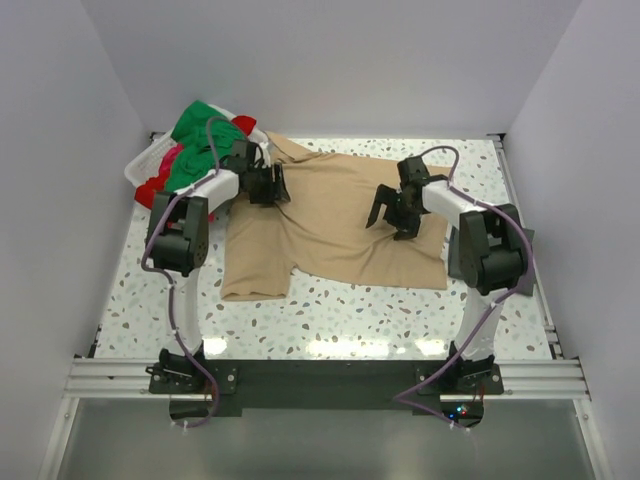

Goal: Fold and stack the t-shirts
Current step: Fold the tshirt

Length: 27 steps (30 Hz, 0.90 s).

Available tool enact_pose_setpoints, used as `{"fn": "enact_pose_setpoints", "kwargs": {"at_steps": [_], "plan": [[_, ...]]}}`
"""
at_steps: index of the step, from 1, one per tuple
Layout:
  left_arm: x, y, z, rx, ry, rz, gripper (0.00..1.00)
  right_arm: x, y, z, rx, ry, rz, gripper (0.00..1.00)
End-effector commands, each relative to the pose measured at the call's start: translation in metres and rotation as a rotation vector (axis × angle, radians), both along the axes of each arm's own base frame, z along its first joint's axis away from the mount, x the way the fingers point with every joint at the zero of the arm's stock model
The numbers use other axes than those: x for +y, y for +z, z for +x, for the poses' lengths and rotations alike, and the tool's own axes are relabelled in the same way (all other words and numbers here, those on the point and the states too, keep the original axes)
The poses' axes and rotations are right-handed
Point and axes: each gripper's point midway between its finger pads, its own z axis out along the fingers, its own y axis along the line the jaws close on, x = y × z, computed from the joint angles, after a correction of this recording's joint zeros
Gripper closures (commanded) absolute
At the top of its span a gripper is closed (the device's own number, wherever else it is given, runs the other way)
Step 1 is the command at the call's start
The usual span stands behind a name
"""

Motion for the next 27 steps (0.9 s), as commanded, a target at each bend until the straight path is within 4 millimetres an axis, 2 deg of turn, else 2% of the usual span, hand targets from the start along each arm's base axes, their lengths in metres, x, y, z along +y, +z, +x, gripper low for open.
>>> {"fn": "enact_pose_setpoints", "kwargs": {"at_steps": [1, 2, 5, 6, 7, 8, 9, 10, 11, 12, 13, 14, 15, 17, 18, 19, 21, 22, 24, 25, 27], "plan": [[0.004, -0.006, 0.011, -0.007, 0.007, 0.045, 0.36, -0.009, -0.009, -0.001, 0.033, 0.044, -0.063, 0.07], [0.001, 0.01, 0.017, -0.044, 0.003, 0.035, 0.36, -0.008, -0.002, 0.005, 0.016, 0.045, -0.063, 0.07], [-0.006, 0.036, 0.016, -0.099, -0.013, 0.026, 0.35, -0.007, 0.011, 0.012, -0.013, 0.056, -0.064, 0.07], [-0.009, 0.06, 0.013, -0.147, -0.02, 0.02, 0.34, -0.007, 0.015, 0.012, -0.016, 0.059, -0.066, 0.07], [-0.008, 0.062, 0.002, -0.145, -0.02, 0.027, 0.34, -0.006, 0.023, 0.016, -0.037, 0.063, -0.061, 0.07], [-0.009, 0.093, -0.003, -0.213, -0.018, 0.016, 0.33, -0.006, 0.027, 0.017, -0.046, 0.062, -0.061, 0.07], [-0.013, 0.103, -0.012, -0.231, -0.026, 0.017, 0.32, -0.006, 0.03, 0.017, -0.05, 0.067, -0.061, 0.07], [-0.009, 0.094, -0.029, -0.209, -0.012, 0.038, 0.32, -0.006, 0.034, 0.017, -0.058, 0.071, -0.06, 0.07], [-0.008, 0.122, -0.04, -0.266, -0.003, 0.026, 0.31, -0.006, 0.041, 0.018, -0.074, 0.07, -0.061, 0.07], [-0.007, 0.124, -0.052, -0.267, 0.005, 0.025, 0.31, -0.007, 0.044, 0.017, -0.077, 0.076, -0.063, 0.07], [0.001, 0.106, -0.072, -0.211, 0.045, 0.037, 0.31, -0.006, 0.046, 0.017, -0.081, 0.076, -0.06, 0.07], [0.007, 0.121, -0.087, -0.229, 0.073, 0.027, 0.31, -0.006, 0.051, 0.016, -0.089, 0.078, -0.058, 0.07], [0.018, 0.099, -0.107, -0.16, 0.129, 0.047, 0.32, -0.007, 0.052, 0.014, -0.087, 0.083, -0.059, 0.07], [0.034, 0.085, -0.136, -0.099, 0.193, 0.081, 0.34, -0.006, 0.054, 0.011, -0.086, 0.088, -0.054, 0.07], [0.042, 0.091, -0.148, -0.11, 0.233, 0.081, 0.35, -0.006, 0.058, 0.01, -0.092, 0.091, -0.047, 0.07], [0.054, 0.069, -0.168, -0.054, 0.294, 0.111, 0.38, -0.006, 0.057, 0.006, -0.088, 0.094, -0.045, 0.07], [0.075, 0.066, -0.187, -0.041, 0.38, 0.136, 0.39, -0.004, 0.062, 0.004, -0.098, 0.103, -0.032, 0.07], [0.085, 0.051, -0.202, 0.008, 0.437, 0.143, 0.39, -0.004, 0.064, 0.002, -0.099, 0.102, -0.025, 0.07], [0.1, 0.049, -0.213, 0.009, 0.509, 0.118, 0.4, -0.004, 0.065, -0.002, -0.099, 0.114, -0.021, 0.07], [0.104, 0.039, -0.223, 0.035, 0.542, 0.113, 0.42, -0.004, 0.066, -0.005, -0.097, 0.119, -0.022, 0.07], [0.111, 0.041, -0.228, 0.013, 0.585, 0.1, 0.46, -0.005, 0.066, -0.009, -0.094, 0.128, -0.023, 0.07]]}}
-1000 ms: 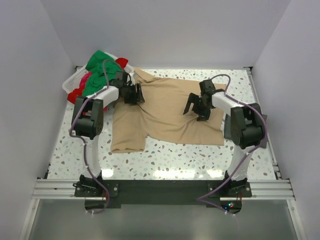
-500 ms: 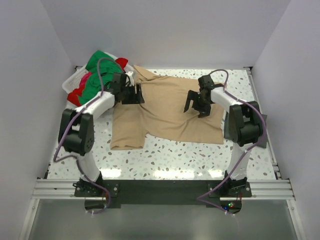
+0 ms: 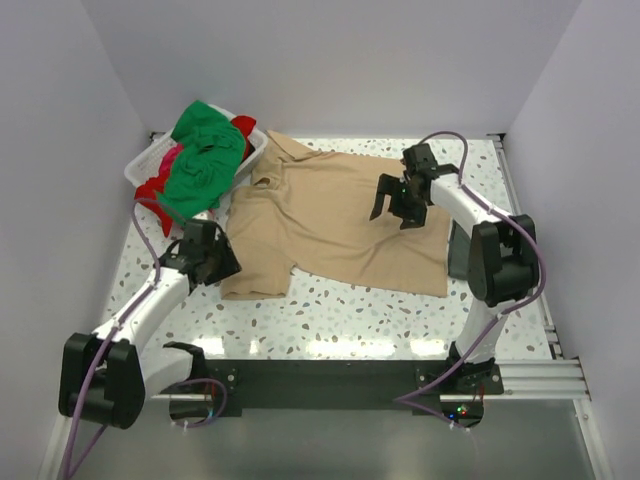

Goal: Fold and stack the t-shirts
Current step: Fold the tshirt

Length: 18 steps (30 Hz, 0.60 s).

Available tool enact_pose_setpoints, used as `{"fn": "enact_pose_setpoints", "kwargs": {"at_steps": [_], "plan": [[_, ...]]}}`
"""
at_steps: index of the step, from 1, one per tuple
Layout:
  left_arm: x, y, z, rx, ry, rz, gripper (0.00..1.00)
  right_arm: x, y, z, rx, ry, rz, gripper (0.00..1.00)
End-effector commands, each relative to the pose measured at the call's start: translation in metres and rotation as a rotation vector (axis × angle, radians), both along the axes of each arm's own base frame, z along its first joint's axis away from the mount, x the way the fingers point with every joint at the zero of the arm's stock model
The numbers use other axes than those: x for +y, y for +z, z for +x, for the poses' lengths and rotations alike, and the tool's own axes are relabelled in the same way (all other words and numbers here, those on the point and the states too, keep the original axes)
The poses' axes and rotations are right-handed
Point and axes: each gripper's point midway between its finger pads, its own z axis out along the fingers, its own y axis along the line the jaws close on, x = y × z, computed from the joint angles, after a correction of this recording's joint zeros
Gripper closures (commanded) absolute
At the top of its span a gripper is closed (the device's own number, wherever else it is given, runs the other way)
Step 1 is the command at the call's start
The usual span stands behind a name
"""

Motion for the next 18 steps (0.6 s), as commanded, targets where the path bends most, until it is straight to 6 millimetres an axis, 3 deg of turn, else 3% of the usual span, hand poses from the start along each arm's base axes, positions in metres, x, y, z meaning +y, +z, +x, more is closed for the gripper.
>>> {"fn": "enact_pose_setpoints", "kwargs": {"at_steps": [1, 5, 7, 10, 18], "plan": [[0.021, -0.001, -0.008, -0.025, 0.173, -0.002, 0.46, 0.002, 0.018, -0.013, -0.021, 0.044, 0.022, 0.07], [0.03, -0.022, -0.024, 0.028, 0.227, 0.006, 0.48, 0.001, 0.019, -0.021, -0.016, 0.063, 0.024, 0.07], [0.034, -0.031, -0.032, 0.035, 0.257, 0.007, 0.55, 0.001, 0.016, -0.026, -0.009, 0.063, 0.027, 0.07], [0.042, -0.031, -0.037, -0.002, 0.299, 0.022, 0.56, 0.003, 0.016, -0.032, -0.012, 0.05, 0.049, 0.07], [0.042, -0.044, -0.041, 0.012, 0.308, 0.017, 0.55, -0.002, 0.015, -0.043, -0.009, 0.064, 0.032, 0.07]]}}
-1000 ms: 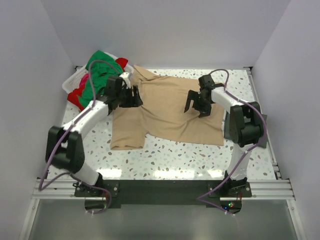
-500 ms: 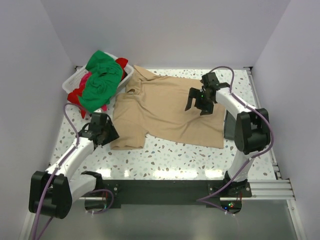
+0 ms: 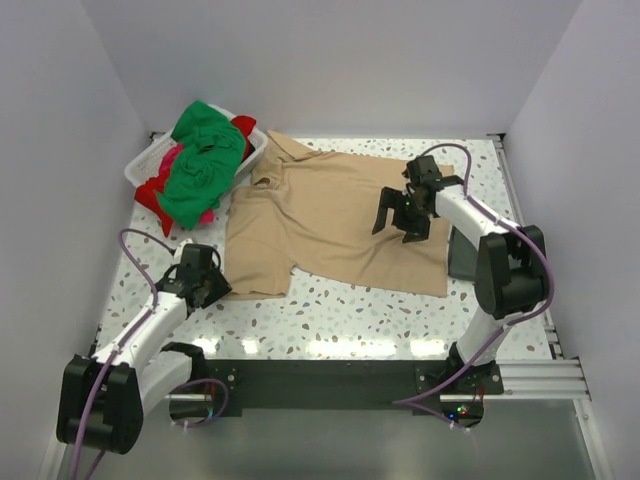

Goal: Fold and stack the t-shirts
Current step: Fold the tshirt

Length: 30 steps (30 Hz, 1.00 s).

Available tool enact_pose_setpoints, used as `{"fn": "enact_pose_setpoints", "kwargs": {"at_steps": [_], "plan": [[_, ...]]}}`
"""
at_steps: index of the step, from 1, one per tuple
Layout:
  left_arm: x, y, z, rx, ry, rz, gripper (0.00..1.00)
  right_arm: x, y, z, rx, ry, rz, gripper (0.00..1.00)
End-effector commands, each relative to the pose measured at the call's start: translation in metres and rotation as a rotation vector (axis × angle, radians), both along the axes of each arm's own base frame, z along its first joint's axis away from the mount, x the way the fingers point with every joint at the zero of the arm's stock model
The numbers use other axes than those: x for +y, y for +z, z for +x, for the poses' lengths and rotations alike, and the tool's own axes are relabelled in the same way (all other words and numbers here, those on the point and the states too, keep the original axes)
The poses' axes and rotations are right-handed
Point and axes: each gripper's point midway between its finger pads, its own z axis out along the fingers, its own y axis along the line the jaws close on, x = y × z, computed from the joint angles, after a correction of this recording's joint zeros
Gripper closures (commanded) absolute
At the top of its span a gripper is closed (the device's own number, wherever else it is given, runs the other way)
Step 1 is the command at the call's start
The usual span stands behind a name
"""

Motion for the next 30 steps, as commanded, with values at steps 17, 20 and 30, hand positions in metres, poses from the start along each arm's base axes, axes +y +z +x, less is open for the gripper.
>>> {"fn": "enact_pose_setpoints", "kwargs": {"at_steps": [17, 20, 30], "plan": [[-0.005, -0.012, -0.007, -0.01, 0.025, -0.058, 0.75, -0.016, 0.013, -0.022, -0.022, -0.017, -0.032, 0.07], [-0.007, -0.015, -0.01, -0.003, 0.016, -0.068, 0.82, -0.034, 0.011, -0.032, -0.003, -0.072, -0.035, 0.07], [-0.008, 0.026, 0.016, -0.088, -0.006, -0.062, 1.0, -0.116, -0.027, -0.106, 0.179, -0.275, -0.207, 0.3]]}}
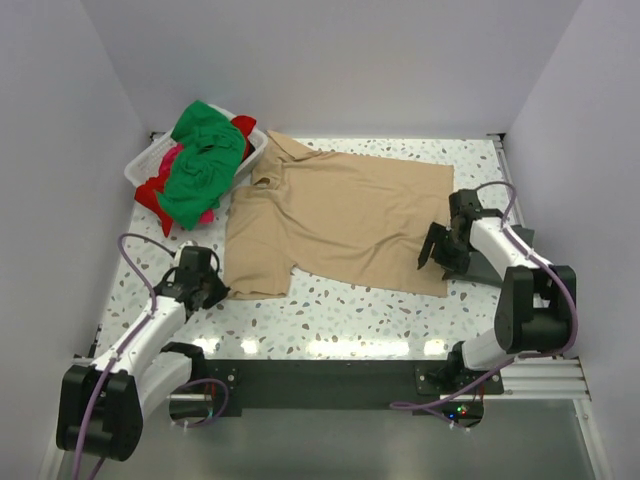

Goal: Fold and stack the t-shirts
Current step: Fold the tshirt

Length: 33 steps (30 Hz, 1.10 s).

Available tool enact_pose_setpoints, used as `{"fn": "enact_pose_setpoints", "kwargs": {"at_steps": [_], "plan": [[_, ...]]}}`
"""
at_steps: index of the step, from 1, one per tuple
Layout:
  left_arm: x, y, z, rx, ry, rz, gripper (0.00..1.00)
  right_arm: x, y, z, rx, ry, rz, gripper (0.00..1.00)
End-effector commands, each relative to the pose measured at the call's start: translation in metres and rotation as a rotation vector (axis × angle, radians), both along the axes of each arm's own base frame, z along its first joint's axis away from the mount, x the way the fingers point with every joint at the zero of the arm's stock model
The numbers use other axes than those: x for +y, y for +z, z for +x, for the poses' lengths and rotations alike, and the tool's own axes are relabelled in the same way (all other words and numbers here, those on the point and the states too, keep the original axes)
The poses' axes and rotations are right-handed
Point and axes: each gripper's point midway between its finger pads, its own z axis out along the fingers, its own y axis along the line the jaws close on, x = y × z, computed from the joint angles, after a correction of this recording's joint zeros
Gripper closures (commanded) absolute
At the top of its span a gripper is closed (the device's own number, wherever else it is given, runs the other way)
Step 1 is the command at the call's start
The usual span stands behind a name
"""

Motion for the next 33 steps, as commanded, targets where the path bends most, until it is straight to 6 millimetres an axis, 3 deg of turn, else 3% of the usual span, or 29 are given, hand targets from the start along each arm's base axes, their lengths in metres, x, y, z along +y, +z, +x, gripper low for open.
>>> {"fn": "enact_pose_setpoints", "kwargs": {"at_steps": [1, 6, 10, 16, 27, 33], "plan": [[0.001, 0.035, 0.024, -0.088, 0.0, 0.002, 1.0, -0.031, -0.01, -0.033, 0.079, -0.083, -0.075, 0.32], [0.0, 0.057, 0.039, -0.131, -0.016, 0.0, 1.0, -0.052, -0.019, -0.048, 0.116, -0.14, -0.122, 0.41], [-0.003, 0.059, 0.044, -0.129, -0.033, -0.008, 1.0, -0.059, -0.028, -0.052, 0.135, -0.162, -0.137, 0.49], [0.0, 0.063, 0.05, -0.128, -0.051, 0.007, 1.0, -0.059, -0.034, -0.054, 0.15, -0.174, -0.134, 0.57], [0.005, 0.064, 0.053, -0.116, -0.075, 0.02, 1.0, -0.051, -0.053, -0.056, 0.154, -0.199, -0.089, 0.62], [0.007, 0.064, 0.052, -0.112, -0.073, 0.024, 1.0, -0.047, -0.058, -0.052, 0.155, -0.217, -0.067, 0.82]]}}
